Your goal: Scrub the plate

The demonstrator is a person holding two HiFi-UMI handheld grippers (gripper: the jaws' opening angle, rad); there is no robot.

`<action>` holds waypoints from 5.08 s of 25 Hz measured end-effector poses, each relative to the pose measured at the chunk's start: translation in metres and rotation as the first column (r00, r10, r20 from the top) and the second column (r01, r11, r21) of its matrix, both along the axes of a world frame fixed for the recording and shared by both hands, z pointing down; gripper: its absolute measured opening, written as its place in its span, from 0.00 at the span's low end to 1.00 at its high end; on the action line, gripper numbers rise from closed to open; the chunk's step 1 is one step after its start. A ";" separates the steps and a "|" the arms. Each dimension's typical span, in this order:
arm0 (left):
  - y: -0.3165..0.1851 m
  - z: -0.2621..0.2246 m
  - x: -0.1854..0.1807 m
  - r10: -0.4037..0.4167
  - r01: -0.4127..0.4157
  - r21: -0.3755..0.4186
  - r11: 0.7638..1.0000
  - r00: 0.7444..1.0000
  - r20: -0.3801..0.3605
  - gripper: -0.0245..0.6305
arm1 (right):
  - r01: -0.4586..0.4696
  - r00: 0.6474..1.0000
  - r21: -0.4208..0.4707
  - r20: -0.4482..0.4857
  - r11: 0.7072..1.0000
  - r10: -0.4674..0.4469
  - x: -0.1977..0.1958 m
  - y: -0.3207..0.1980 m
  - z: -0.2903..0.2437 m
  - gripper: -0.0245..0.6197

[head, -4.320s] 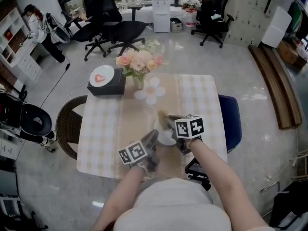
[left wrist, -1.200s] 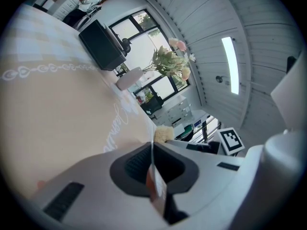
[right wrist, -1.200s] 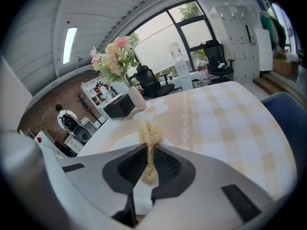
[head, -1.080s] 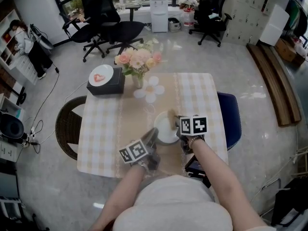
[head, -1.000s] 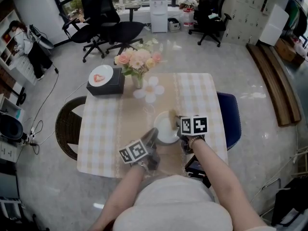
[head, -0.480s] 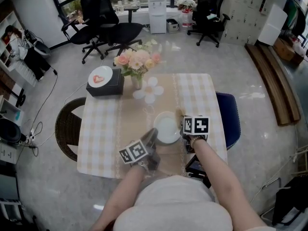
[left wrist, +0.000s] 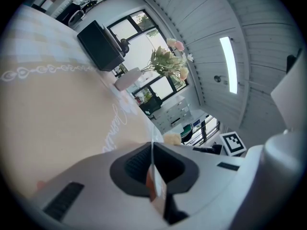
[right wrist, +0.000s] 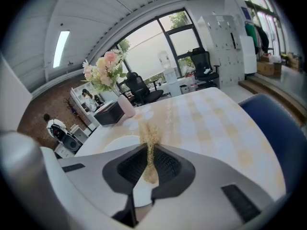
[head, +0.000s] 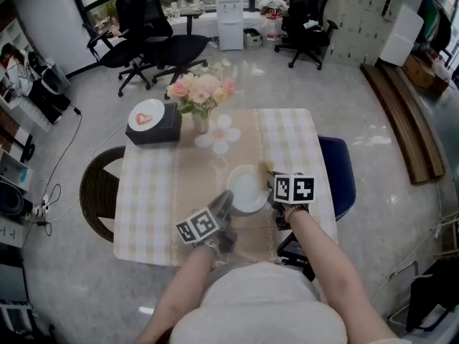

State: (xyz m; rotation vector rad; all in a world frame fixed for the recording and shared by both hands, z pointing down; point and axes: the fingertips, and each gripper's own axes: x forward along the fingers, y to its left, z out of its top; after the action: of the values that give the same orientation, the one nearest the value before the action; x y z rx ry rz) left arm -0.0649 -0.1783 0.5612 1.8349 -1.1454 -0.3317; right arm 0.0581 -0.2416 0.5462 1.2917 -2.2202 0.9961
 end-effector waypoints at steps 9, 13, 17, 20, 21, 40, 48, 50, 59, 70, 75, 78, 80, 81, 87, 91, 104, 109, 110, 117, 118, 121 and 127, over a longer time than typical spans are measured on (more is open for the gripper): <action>0.000 0.002 -0.001 0.003 -0.003 -0.005 1.000 1.000 -0.007 0.07 | 0.193 0.962 -0.063 0.211 0.979 -0.176 -0.059 0.035 -0.006 0.11; 0.001 0.000 0.001 0.004 -0.004 -0.005 1.000 1.000 -0.010 0.07 | 0.277 0.940 -0.120 0.241 0.953 -0.242 -0.076 0.053 0.000 0.11; 0.000 -0.001 0.001 0.006 -0.006 -0.006 1.000 1.000 -0.011 0.07 | 0.295 0.933 -0.136 0.255 0.946 -0.254 -0.082 0.057 0.001 0.11; 0.000 0.000 0.001 0.005 -0.005 -0.009 1.000 1.000 -0.011 0.07 | 0.279 0.931 -0.158 0.286 0.947 -0.226 -0.082 0.057 0.004 0.11; -0.001 0.001 0.000 0.004 -0.004 -0.011 1.000 1.000 -0.010 0.07 | 0.276 0.931 -0.161 0.289 0.948 -0.222 -0.082 0.057 0.006 0.11; -0.002 0.003 -0.001 -0.005 0.004 -0.034 0.999 1.000 -0.013 0.07 | 0.227 0.971 -0.133 0.104 0.965 -0.214 -0.059 0.043 0.019 0.11; -0.001 0.002 0.000 -0.007 0.007 -0.031 0.999 1.000 -0.008 0.07 | 0.170 0.985 -0.143 0.033 0.975 -0.167 -0.036 0.036 0.026 0.11; -0.001 0.002 0.000 -0.007 0.007 -0.031 0.999 1.000 -0.007 0.07 | 0.154 0.988 -0.143 0.016 0.978 -0.153 -0.030 0.034 0.027 0.11; 0.000 0.002 0.001 -0.002 0.003 -0.022 1.000 1.000 0.004 0.07 | 0.049 0.997 -0.142 -0.046 0.989 -0.056 0.000 0.025 0.033 0.11; 0.000 0.001 0.003 0.007 -0.006 -0.012 1.000 1.000 0.023 0.07 | -0.076 0.993 -0.134 -0.105 0.988 0.062 0.041 0.021 0.034 0.11; 0.000 0.001 0.003 0.013 -0.012 -0.006 1.000 0.999 0.033 0.07 | -0.087 0.996 -0.118 -0.038 0.989 0.083 0.039 0.024 0.023 0.11; 0.000 0.001 0.004 0.011 -0.011 -0.006 1.000 0.999 0.034 0.07 | -0.042 0.997 -0.124 0.057 0.991 0.050 0.023 0.031 0.015 0.11; 0.000 0.000 0.004 0.011 -0.011 -0.006 1.000 0.999 0.033 0.07 | -0.007 0.991 -0.144 0.134 0.990 0.027 0.009 0.037 0.012 0.11; 0.000 0.000 0.004 0.012 -0.011 -0.006 1.000 0.999 0.033 0.07 | 0.012 0.984 -0.155 0.175 0.988 0.016 0.003 0.040 0.010 0.11; 0.000 0.000 0.004 0.011 -0.011 -0.004 1.000 0.999 0.034 0.07 | 0.135 0.927 -0.217 0.371 0.967 -0.046 -0.041 0.064 0.006 0.11; 0.000 0.000 0.004 0.008 -0.008 -0.009 1.000 0.999 0.035 0.07 | 0.160 0.912 -0.247 0.408 0.956 -0.047 -0.058 0.070 0.008 0.11; -0.001 0.002 0.003 -0.001 0.002 -0.021 1.000 0.999 0.044 0.07 | 0.201 0.939 -0.230 0.321 0.952 -0.121 -0.068 0.069 0.018 0.11; -0.001 0.002 0.003 0.001 -0.001 -0.022 1.000 0.999 0.040 0.07 | 0.228 0.954 -0.199 0.241 0.953 -0.178 -0.060 0.069 0.022 0.11; -0.001 0.002 0.004 0.002 -0.001 -0.022 1.000 0.999 0.040 0.07 | 0.227 0.956 -0.200 0.232 0.953 -0.179 -0.058 0.069 0.023 0.11; 0.000 0.002 0.003 0.005 -0.004 -0.022 1.000 0.999 0.036 0.07 | 0.210 0.973 -0.201 0.144 0.957 -0.183 -0.041 0.067 0.031 0.11; -0.001 0.002 0.003 0.006 -0.005 -0.022 1.000 0.999 0.036 0.07 | 0.205 0.975 -0.200 0.131 0.958 -0.181 -0.039 0.066 0.032 0.11; -0.001 0.002 0.003 0.008 -0.008 -0.023 1.000 0.999 0.034 0.07 | 0.187 0.981 -0.197 0.089 0.962 -0.172 -0.032 0.064 0.033 0.11; -0.001 0.003 0.004 0.011 -0.011 -0.021 1.000 0.999 0.032 0.07 | 0.137 0.989 -0.156 -0.038 0.978 -0.145 -0.012 0.055 0.038 0.11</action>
State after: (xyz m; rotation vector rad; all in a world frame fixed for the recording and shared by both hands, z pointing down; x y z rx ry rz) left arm -0.0613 -0.1796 0.5637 1.8335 -1.1565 -0.2835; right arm 0.0461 -0.1867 0.5837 1.0649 -2.1201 1.0462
